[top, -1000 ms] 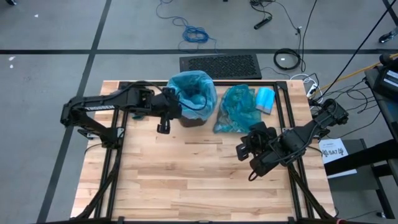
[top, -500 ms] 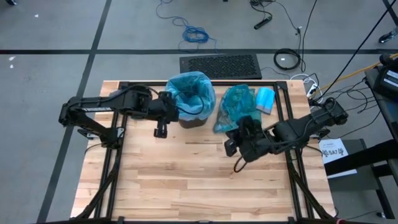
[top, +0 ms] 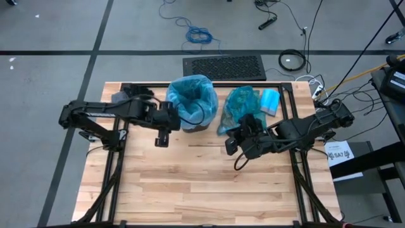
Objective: Place trash/remove bag and relplace
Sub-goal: Insert the light blue trash bag into the bin
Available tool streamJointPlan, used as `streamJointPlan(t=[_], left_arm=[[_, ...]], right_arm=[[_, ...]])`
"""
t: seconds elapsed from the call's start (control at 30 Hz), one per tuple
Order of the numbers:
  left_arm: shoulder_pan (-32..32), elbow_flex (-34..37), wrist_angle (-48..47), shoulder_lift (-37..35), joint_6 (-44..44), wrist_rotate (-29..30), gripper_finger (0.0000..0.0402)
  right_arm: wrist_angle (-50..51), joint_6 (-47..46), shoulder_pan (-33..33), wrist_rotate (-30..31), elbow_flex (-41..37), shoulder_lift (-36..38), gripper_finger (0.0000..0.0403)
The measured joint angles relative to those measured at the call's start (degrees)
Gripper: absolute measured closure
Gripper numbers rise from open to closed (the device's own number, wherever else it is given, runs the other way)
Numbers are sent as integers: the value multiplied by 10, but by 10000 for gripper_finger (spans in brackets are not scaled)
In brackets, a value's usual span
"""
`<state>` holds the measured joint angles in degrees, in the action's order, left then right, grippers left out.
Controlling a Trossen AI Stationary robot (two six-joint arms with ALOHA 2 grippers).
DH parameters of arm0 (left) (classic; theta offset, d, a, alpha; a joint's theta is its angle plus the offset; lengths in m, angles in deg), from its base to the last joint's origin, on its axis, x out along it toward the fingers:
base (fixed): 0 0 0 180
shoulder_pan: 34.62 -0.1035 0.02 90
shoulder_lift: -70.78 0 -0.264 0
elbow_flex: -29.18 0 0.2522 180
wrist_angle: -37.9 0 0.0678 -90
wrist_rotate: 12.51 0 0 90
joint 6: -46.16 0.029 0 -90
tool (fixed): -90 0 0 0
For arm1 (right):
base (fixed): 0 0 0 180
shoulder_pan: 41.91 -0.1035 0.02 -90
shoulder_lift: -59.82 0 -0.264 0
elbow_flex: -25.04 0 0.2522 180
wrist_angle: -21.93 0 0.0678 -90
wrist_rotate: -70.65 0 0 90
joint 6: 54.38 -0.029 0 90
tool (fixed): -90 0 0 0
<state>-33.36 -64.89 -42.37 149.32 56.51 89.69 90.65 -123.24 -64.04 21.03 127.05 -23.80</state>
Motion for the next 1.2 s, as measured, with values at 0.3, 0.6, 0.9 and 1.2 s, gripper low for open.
streamJointPlan(t=[0.3,0.6,0.9,1.2], left_arm=[[-6,102,87,0,-7,0,399],[-20,130,128,1,21,-18,399],[-20,125,143,1,-4,-24,368],[-21,122,130,1,-11,-24,293]], right_arm=[[-26,10,0,0,0,0,403],[-34,20,0,0,0,0,403],[-34,26,0,0,0,0,403],[-26,40,1,0,0,0,403]])
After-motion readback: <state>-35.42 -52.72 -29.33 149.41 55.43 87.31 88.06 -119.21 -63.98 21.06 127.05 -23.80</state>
